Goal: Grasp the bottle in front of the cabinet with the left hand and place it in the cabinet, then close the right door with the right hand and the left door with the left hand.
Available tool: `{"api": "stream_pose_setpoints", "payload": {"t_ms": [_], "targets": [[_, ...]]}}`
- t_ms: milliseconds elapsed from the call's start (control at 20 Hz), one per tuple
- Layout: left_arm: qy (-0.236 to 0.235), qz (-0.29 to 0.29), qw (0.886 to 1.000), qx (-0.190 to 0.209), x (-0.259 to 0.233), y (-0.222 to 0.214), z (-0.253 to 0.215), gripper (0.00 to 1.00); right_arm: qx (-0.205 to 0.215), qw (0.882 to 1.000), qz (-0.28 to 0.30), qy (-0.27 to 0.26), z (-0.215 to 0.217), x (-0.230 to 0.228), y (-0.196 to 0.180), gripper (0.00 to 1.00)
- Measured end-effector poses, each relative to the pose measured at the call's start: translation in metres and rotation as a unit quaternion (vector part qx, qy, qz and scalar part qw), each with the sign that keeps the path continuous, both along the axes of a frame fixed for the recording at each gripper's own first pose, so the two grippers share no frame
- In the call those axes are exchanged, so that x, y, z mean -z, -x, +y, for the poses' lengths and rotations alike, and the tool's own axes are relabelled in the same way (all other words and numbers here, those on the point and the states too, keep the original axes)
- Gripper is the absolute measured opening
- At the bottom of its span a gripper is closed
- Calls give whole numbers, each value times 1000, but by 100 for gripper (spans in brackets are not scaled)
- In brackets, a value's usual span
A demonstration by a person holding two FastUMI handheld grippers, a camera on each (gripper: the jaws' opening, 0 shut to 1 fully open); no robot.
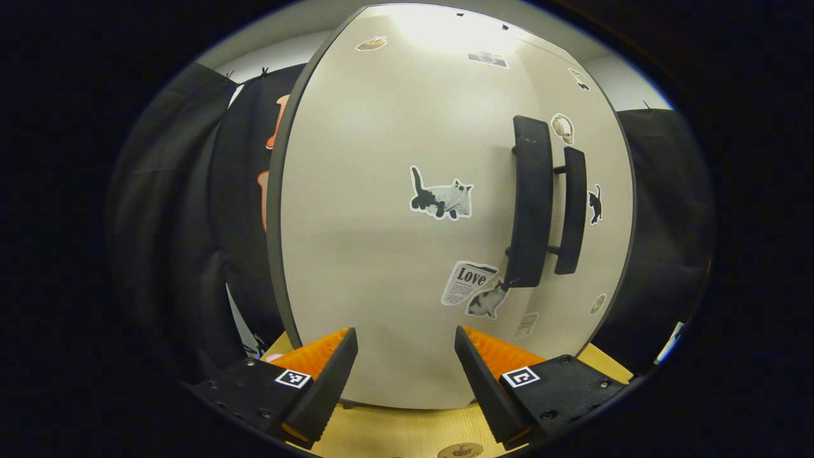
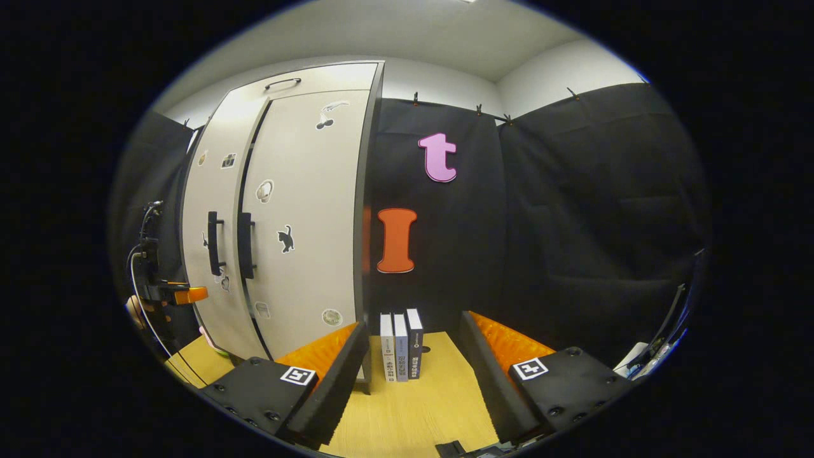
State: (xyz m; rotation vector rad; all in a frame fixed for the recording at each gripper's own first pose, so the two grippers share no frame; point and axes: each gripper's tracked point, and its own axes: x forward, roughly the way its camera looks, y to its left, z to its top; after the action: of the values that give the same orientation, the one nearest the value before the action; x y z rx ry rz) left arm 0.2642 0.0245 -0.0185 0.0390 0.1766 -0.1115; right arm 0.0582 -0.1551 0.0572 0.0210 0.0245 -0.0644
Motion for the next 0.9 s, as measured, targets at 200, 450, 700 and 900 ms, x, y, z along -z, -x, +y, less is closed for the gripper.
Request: {"api": "stream_pose_setpoints", "payload": {"t_ms": [200, 450, 700, 900], "targets": [[8, -11, 1000, 5, -33, 42, 11, 94, -18, 1000, -6, -1, 15, -9, -3, 97], [13, -54, 998, -19, -92, 106, 41, 94, -45, 999, -23, 5, 35, -27, -4, 97], [30, -87, 995, -40, -138, 165, 68, 93, -72, 997, -36, 3, 59, -37, -8, 96], [21, -108, 992, -68, -158, 193, 92, 93, -91, 995, -40, 5, 77, -38, -21, 96]]}}
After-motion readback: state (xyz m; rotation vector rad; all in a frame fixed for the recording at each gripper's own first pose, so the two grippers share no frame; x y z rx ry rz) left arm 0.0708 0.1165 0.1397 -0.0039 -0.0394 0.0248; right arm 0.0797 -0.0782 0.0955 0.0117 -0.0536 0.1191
